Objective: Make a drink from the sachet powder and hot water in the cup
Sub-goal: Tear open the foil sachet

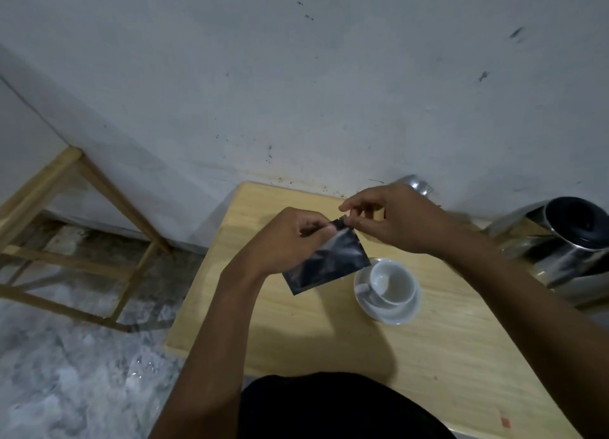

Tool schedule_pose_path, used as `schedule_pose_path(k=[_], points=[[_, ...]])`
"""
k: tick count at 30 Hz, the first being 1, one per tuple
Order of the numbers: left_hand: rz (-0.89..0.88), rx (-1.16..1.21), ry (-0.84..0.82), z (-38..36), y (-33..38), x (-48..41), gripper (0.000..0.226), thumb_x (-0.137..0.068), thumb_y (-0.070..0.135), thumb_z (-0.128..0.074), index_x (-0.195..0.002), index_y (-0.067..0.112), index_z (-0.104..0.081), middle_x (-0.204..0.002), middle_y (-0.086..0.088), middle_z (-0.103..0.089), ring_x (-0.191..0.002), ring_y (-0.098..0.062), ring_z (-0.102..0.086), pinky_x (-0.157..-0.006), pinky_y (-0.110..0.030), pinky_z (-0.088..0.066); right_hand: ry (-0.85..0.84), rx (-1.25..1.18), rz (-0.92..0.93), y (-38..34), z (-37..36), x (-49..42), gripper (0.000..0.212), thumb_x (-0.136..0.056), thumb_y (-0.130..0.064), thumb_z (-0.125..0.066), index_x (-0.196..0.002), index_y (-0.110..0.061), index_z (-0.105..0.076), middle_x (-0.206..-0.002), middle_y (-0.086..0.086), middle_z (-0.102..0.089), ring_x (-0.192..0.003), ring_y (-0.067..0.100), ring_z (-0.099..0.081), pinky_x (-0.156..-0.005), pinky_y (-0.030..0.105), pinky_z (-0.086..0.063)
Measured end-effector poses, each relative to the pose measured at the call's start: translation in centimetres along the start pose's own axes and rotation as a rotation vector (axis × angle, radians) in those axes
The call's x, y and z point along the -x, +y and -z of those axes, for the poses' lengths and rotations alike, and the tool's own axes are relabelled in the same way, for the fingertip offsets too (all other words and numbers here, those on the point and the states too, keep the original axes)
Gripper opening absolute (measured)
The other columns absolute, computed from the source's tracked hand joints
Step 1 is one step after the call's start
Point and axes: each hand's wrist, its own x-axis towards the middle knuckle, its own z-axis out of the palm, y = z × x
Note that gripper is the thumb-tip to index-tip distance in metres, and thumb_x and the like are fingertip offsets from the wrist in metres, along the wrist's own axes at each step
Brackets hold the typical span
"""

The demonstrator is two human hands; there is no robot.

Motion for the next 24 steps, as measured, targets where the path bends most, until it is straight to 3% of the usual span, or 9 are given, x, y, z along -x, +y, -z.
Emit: schedule_pose_path(k=[5, 10, 14, 19, 24], points=[[-0.011, -0.029, 0.028, 0.1, 0.4, -0.1, 0.019, -0.095, 0.025, -0.055, -0.1, 0.019, -0.073, -0.092, 0.001, -0.075, -0.086, -0.015, -0.069, -0.078, -0.032, -0.055, -0.012, 0.072, 0.004, -0.9, 0.7, -0.5, 0.008, -0.085, -0.037, -0.069, -0.09, -0.034, -0.074, -0.072, -0.018, -0.065, -0.07, 0.003, -0.06, -0.071, 0.041, -0.056], [-0.034, -0.071, 0.1, 0.1, 0.6, 0.0, 0.022, -0.096, 0.024, -0.052, -0.105, 0.021, -0.071, -0.097, 0.004, -0.073, -0.091, -0.01, -0.066, -0.08, -0.028, -0.053, -0.011, 0.106, 0.022, -1.7, 0.7, -1.0, 0.009, -0.085, -0.038, -0.071, -0.091, -0.032, -0.075, -0.069, -0.02, -0.064, -0.068, 0.0, -0.058, -0.065, 0.033, -0.053], [-0.048, -0.075, 0.146, -0.1, 0.6, 0.1, 0.023, -0.097, 0.023, -0.047, -0.102, 0.021, -0.069, -0.09, -0.002, -0.071, -0.085, -0.021, -0.064, -0.076, -0.038, -0.053, -0.01, 0.145, 0.017, -2.1, 0.7, -1.5, 0.012, -0.087, -0.036, -0.069, -0.095, -0.029, -0.076, -0.068, -0.023, -0.059, -0.068, 0.002, -0.058, -0.065, 0.03, -0.05], [-0.088, -0.133, 0.258, -0.2, 0.5, -0.2, 0.021, -0.097, 0.022, -0.048, -0.093, 0.021, -0.068, -0.081, -0.001, -0.069, -0.074, -0.016, -0.06, -0.065, -0.029, -0.045, 0.009, 0.089, 0.006, -2.6, 0.6, -1.9, 0.01, -0.086, -0.034, -0.07, -0.09, -0.028, -0.077, -0.082, -0.013, -0.071, -0.079, 0.007, -0.064, -0.075, 0.037, -0.056], [-0.107, -0.038, 0.357, -0.2, 0.6, -0.4, 0.022, -0.094, 0.022, -0.053, -0.085, 0.016, -0.071, -0.069, 0.005, -0.067, -0.059, -0.003, -0.053, -0.057, -0.017, -0.04, 0.082, 0.08, 0.072, -2.6, 0.4, -2.2, 0.006, -0.087, -0.029, -0.071, -0.087, -0.026, -0.076, -0.07, -0.017, -0.062, -0.07, 0.008, -0.059, -0.072, 0.037, -0.053]])
